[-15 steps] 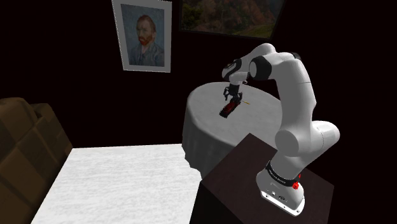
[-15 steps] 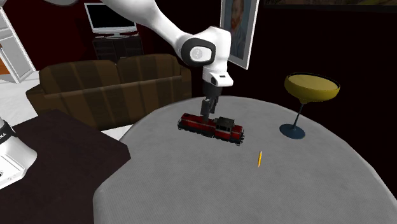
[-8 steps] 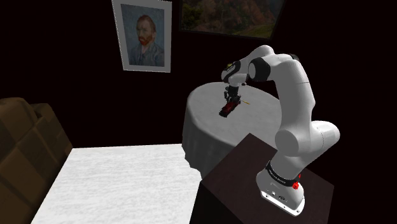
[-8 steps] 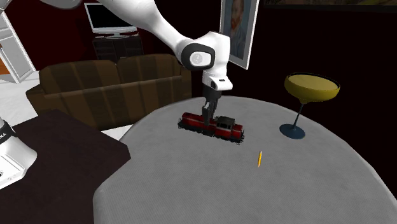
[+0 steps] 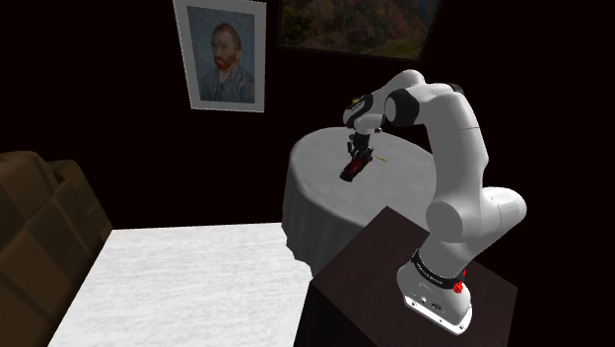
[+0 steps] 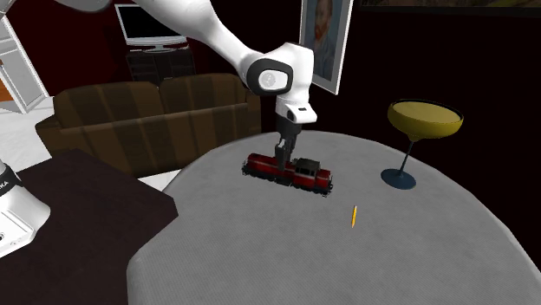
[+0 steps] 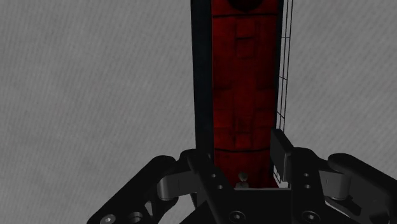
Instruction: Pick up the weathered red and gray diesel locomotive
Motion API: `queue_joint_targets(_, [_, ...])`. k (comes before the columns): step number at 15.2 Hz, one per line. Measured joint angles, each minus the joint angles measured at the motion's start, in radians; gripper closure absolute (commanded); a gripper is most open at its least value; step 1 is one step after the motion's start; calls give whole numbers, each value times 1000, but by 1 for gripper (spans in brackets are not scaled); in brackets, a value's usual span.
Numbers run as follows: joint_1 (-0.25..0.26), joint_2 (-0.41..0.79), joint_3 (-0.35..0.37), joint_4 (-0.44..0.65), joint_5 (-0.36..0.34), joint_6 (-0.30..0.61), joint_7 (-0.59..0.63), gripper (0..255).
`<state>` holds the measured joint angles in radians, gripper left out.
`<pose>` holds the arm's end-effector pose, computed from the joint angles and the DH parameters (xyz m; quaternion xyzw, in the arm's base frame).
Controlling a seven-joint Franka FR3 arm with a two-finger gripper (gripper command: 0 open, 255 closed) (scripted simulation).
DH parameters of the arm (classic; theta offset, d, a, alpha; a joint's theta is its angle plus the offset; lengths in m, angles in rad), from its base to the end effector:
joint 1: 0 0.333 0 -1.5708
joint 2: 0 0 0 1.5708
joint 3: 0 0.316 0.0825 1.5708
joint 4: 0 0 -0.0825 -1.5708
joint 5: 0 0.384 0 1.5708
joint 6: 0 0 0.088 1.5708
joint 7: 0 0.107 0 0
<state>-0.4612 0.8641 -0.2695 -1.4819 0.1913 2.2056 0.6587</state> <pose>0.5464 -0.4413 0.1628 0.7531 -0.6551 -0.0539 0.0287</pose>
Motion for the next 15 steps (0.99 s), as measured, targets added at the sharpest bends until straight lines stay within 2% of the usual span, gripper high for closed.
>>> queue_joint_targets(15, [17, -122, -23, -16, -25, -109, 6, 255])
